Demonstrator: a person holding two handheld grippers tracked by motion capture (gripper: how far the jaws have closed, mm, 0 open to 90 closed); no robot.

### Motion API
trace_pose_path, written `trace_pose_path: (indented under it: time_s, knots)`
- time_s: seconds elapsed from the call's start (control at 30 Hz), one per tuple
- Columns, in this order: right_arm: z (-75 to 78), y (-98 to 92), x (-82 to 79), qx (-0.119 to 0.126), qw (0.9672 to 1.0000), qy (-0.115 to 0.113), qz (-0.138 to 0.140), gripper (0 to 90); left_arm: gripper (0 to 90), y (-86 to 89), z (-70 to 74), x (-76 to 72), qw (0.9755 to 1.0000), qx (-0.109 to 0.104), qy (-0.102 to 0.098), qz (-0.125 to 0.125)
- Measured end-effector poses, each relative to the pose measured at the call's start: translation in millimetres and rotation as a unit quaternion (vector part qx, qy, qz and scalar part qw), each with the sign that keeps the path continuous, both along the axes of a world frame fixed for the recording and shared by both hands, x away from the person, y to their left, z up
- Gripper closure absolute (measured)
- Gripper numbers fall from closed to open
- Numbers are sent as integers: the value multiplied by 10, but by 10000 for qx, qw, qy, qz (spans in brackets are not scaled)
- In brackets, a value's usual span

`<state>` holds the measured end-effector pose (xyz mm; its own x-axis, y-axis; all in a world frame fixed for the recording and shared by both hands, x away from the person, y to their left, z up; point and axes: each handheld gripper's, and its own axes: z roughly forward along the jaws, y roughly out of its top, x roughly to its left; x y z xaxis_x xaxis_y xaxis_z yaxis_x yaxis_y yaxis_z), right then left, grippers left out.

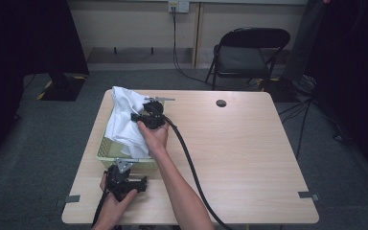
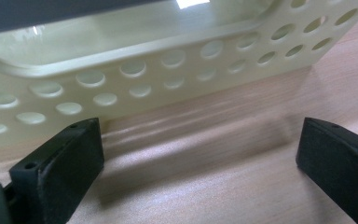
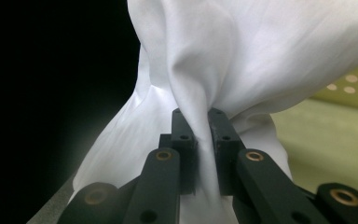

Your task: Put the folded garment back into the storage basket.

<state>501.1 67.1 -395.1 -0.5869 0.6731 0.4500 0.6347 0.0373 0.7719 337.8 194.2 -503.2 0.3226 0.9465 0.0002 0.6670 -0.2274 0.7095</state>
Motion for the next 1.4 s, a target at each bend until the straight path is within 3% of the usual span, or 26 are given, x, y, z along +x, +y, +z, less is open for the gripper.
trace_pose_path:
  time_s: [0.87, 1.4]
  knots:
    - [-204, 91, 104, -426, 9984, 360, -109, 829, 0, 0, 0, 1, 10000, -2, 0, -23]
    - [-288, 166, 154, -872, 9943, 582, -179, 825, 0, 1, 0, 3, 10000, 6, -3, -40]
